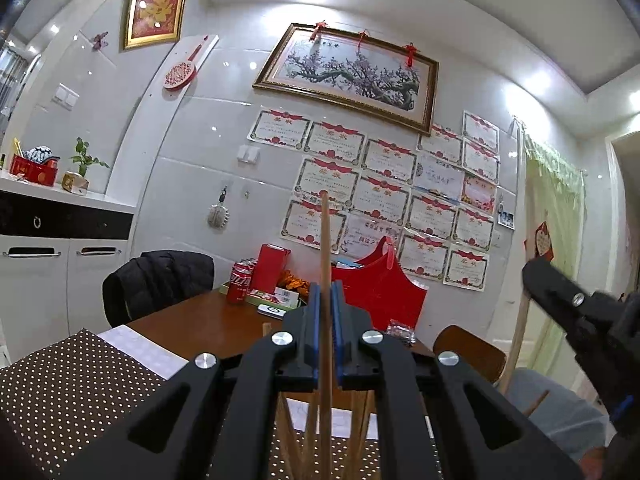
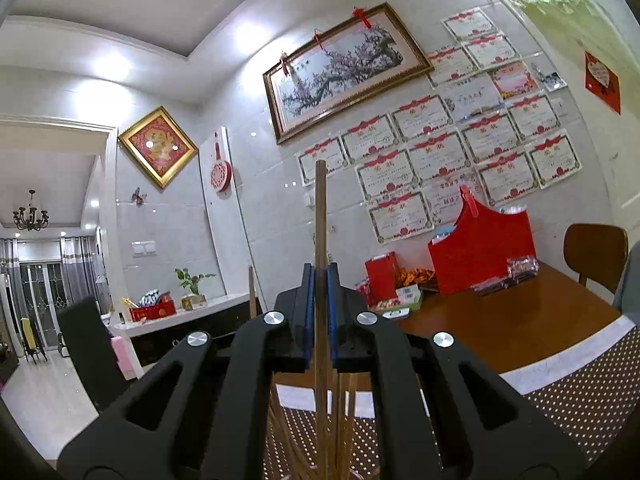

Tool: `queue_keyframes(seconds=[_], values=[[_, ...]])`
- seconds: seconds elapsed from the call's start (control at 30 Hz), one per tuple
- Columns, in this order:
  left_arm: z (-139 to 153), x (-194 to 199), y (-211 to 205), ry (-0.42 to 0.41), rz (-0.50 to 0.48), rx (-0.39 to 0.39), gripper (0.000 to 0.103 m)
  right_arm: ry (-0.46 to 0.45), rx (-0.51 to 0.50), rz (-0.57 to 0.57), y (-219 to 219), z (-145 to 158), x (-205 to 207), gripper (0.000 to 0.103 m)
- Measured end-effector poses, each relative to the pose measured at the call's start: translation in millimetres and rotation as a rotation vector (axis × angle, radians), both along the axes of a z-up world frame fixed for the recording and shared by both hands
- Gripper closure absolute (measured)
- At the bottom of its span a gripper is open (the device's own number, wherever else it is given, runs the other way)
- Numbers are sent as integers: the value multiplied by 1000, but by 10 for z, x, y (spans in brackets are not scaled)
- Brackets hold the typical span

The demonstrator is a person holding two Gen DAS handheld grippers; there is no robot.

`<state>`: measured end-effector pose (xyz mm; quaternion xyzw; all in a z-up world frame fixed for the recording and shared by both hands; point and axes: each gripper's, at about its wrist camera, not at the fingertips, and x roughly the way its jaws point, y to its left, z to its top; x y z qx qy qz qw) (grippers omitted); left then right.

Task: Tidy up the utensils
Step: 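Lift both held chopsticks upright and carry them over the pink cup, then lower both chopsticks into the pink cup and open both grippers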

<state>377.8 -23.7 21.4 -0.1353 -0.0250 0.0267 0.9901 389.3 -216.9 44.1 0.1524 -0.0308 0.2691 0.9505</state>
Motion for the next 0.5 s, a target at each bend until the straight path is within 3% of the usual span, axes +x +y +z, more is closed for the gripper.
queue_keyframes(seconds=[0.13,0.27,0.5], values=[[-91,28,2,26,-22,6,97,59,-5,15,28,-115,88,97],[-185,-52,-29,0,-18,42,97,71,-34,1,54,-217,81,97],[-339,-124,-58,58,-29,98,97,128,-118,21,150,-374,-2,97]])
